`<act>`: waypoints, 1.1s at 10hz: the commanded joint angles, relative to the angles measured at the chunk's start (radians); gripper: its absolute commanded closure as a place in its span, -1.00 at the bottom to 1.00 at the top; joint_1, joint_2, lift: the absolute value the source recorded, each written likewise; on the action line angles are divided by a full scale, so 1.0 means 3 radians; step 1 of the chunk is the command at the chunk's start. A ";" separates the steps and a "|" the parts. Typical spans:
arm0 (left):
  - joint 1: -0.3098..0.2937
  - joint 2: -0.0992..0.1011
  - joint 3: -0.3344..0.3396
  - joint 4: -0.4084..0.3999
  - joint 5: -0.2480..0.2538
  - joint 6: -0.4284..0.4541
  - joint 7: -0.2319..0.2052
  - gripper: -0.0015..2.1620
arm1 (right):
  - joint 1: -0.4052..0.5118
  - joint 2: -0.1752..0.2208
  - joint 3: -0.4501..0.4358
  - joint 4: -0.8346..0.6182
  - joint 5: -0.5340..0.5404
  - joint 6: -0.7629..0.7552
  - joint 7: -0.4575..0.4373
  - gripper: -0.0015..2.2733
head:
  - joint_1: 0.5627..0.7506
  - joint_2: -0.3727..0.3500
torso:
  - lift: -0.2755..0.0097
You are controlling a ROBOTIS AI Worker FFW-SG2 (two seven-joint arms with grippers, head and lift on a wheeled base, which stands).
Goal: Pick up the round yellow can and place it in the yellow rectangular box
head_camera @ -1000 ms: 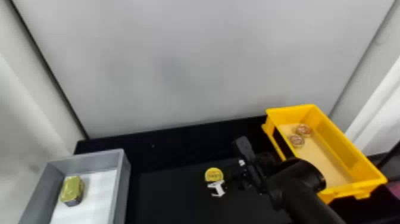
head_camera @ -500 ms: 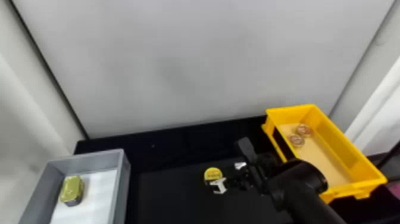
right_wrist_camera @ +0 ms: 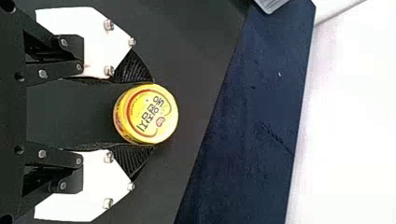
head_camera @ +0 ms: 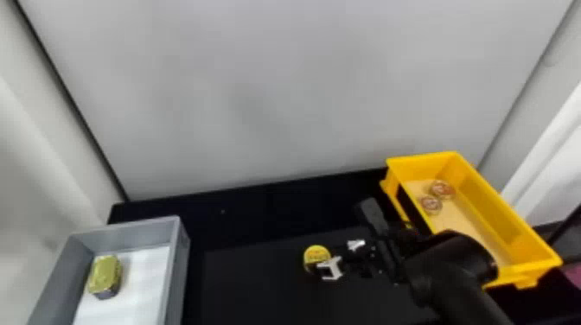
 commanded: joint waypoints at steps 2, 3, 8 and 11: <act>-0.0090 0.0085 -0.0110 -0.0066 0.0005 0.0249 -0.0027 -0.71 | 0.0303 -0.0079 -0.0459 -0.1224 0.0208 0.0608 0.0190 -0.39 | 0.89 0.08 | 0.93; -0.0105 0.0085 -0.0084 -0.0086 0.0005 0.0285 -0.0032 -0.71 | 0.0293 -0.0089 -0.0638 -0.1562 0.0326 0.0818 0.0241 -0.39 | 0.89 0.08 | 0.93; -0.0167 0.0064 -0.0033 -0.0158 -0.0072 0.0367 -0.0083 -0.71 | -0.0035 -0.0493 -0.1129 -0.1996 0.0408 0.0987 0.0159 -0.39 | 0.89 0.08 | 0.93; -0.0146 0.0064 0.0029 -0.0194 -0.0077 0.0367 -0.0104 -0.71 | 0.0032 -0.0672 -0.1487 -0.1904 0.0408 0.0946 -0.0010 -0.39 | 0.89 0.08 | 0.93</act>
